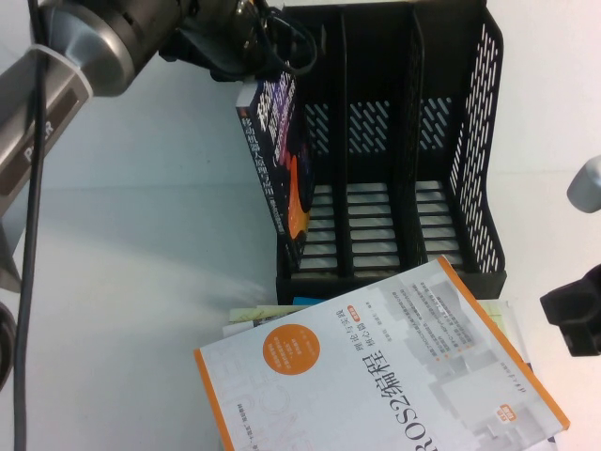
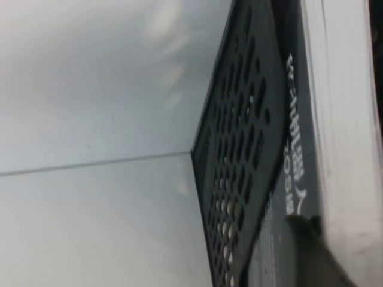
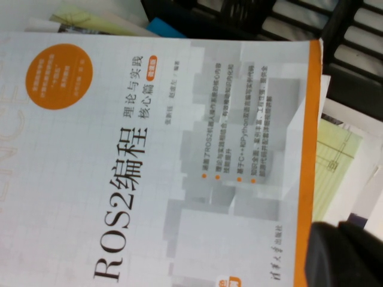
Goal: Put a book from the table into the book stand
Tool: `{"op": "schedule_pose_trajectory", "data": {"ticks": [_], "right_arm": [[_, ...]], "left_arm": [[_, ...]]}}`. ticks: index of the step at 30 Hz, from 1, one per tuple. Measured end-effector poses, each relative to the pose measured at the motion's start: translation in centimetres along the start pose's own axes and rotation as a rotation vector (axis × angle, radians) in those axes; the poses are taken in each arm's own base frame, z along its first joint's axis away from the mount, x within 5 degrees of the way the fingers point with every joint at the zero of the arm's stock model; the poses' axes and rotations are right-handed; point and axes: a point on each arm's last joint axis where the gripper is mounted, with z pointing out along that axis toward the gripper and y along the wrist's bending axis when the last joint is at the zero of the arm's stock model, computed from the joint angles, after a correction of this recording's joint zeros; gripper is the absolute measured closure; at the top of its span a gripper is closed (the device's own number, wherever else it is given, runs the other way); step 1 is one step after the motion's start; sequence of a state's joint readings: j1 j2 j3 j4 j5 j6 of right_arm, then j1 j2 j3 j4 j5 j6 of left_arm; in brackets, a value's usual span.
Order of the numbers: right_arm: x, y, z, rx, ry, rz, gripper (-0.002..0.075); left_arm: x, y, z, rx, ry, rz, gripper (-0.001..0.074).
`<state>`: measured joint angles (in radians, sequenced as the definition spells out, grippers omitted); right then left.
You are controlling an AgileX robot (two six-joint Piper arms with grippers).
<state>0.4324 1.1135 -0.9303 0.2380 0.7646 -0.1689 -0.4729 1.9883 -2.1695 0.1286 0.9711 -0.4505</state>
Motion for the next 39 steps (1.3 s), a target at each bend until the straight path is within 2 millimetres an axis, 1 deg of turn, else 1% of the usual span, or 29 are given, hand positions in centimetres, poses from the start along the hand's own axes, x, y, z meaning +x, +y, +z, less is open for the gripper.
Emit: {"op": "schedule_pose_trajectory", "data": {"ticks": [5, 6, 8, 10, 13, 15, 17, 19, 22, 24, 26, 28, 30, 33, 35, 38, 39], "right_arm": [[0.0, 0.0, 0.0, 0.000, 0.000, 0.000, 0.0729], [0.0, 0.0, 0.0, 0.000, 0.000, 0.000, 0.0729], [0.0, 0.0, 0.0, 0.000, 0.000, 0.000, 0.0729], [0.0, 0.0, 0.0, 0.001, 0.000, -0.001, 0.0729], [0.0, -0.1, 0.0, 0.010, 0.002, -0.009, 0.0729], [0.0, -0.2, 0.0, 0.024, 0.004, -0.018, 0.0729], [0.1, -0.3, -0.1, 0.039, 0.002, -0.028, 0.0729], [0.1, -0.4, -0.5, 0.057, -0.006, -0.043, 0.0729], [0.3, -0.7, -1.5, 0.104, -0.035, -0.047, 0.0729], [0.5, -0.9, -2.5, 0.147, -0.063, -0.040, 0.0729], [0.8, -1.1, -3.6, 0.191, -0.100, -0.044, 0.0729], [1.8, -1.1, -4.6, 0.212, -0.154, -0.040, 0.0729], [3.3, -1.0, -5.3, 0.219, -0.201, -0.051, 0.0729], [5.9, -0.9, -5.7, 0.219, -0.249, -0.044, 0.0729], [7.7, -0.9, -6.0, 0.215, -0.285, -0.028, 0.0729], [10.1, -0.8, -6.8, 0.211, -0.396, -0.007, 0.0729], [10.8, -0.8, -7.1, 0.211, -0.441, -0.004, 0.0729]], "left_arm": [[-0.7, 0.1, -0.7, 0.002, -0.055, 0.010, 0.0459], [-0.7, 0.1, -0.9, 0.001, -0.058, 0.011, 0.0445], [-0.7, 0.2, -1.3, -0.012, -0.052, 0.015, 0.0448], [-0.8, 0.4, -1.8, -0.030, -0.049, 0.022, 0.0486], [-1.0, 0.8, -3.4, -0.060, -0.050, 0.051, 0.0623], [-1.2, 1.2, -4.8, -0.083, -0.056, 0.071, 0.0687], [-1.3, 1.4, -6.4, -0.095, -0.062, 0.090, 0.0715], [-1.5, 1.6, -8.1, -0.096, -0.074, 0.100, 0.0726], [-1.6, 2.0, -11.5, -0.076, -0.126, 0.104, 0.0732], [-0.9, 2.4, -13.8, -0.046, -0.169, 0.103, 0.0734], [0.4, 2.9, -15.6, -0.013, -0.199, 0.104, 0.0734], [2.4, 3.4, -16.9, 0.040, -0.227, 0.102, 0.0734], [5.5, 4.3, -17.7, 0.099, -0.247, 0.093, 0.0734], [10.8, 5.9, -18.2, 0.166, -0.273, 0.054, 0.0734], [13.7, 7.0, -18.5, 0.196, -0.301, 0.036, 0.0734], [17.4, 8.4, -19.0, 0.221, -0.327, 0.020, 0.0734], [18.3, 8.7, -19.2, 0.224, -0.327, 0.015, 0.0734]]}}
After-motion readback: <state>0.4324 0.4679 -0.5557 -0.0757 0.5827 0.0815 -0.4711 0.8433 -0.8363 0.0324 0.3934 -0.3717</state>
